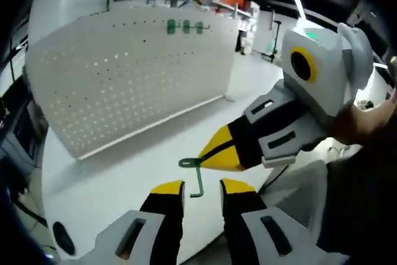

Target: Insert the hook assembly into the mounting plate slot until the hook locks in place.

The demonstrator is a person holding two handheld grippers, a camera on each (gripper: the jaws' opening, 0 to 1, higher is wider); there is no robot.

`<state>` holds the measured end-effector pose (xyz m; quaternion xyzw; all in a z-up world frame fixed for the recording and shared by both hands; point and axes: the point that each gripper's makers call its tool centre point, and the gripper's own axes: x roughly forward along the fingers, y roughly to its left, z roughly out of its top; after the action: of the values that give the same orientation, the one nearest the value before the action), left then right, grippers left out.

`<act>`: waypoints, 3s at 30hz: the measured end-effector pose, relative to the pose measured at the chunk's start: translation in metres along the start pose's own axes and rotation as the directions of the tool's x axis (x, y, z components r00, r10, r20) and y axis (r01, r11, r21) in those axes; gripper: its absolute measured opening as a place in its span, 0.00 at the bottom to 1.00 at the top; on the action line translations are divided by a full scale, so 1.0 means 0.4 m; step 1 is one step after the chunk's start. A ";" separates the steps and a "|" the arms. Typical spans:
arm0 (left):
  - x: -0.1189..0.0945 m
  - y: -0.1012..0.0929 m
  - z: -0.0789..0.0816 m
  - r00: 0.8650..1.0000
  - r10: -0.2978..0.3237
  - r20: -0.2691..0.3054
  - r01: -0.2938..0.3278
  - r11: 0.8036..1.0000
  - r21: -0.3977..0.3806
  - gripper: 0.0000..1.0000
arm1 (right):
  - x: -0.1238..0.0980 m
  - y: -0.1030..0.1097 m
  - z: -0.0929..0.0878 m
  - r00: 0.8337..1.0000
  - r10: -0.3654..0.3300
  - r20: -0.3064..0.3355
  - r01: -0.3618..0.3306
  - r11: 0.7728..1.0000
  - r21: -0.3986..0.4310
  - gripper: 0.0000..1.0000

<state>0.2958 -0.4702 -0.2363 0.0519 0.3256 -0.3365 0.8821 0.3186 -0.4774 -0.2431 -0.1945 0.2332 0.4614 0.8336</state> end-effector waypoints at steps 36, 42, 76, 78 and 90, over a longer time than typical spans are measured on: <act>-0.075 0.061 0.034 0.978 -0.031 0.205 0.066 0.984 -0.167 0.96 | -0.102 -0.207 0.004 0.992 -0.082 0.097 0.059 0.975 0.215 0.00; -0.075 0.079 0.029 0.973 -0.043 0.225 0.088 0.977 -0.195 0.93 | -0.122 -0.218 0.019 0.985 -0.073 0.157 0.024 0.955 0.295 0.00; -0.067 0.086 0.142 0.907 -0.216 0.361 0.294 0.939 -0.179 0.69 | -0.156 -0.073 0.117 0.876 0.214 0.432 -0.346 0.903 0.255 0.00; -0.071 0.083 0.149 0.901 -0.227 0.370 0.311 0.932 -0.186 0.66 | -0.163 -0.053 0.130 0.851 0.250 0.462 -0.395 0.884 0.250 0.00; -0.116 -0.004 0.222 0.775 -0.417 0.475 0.537 0.830 -0.149 0.46 | -0.193 -0.008 0.179 0.741 0.339 0.579 -0.557 0.792 0.249 0.00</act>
<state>0.3165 -0.4729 -0.1384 -0.2306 0.1726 -0.5054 0.8134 0.3005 -0.4927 -0.1405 0.1748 0.1379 0.6276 0.7461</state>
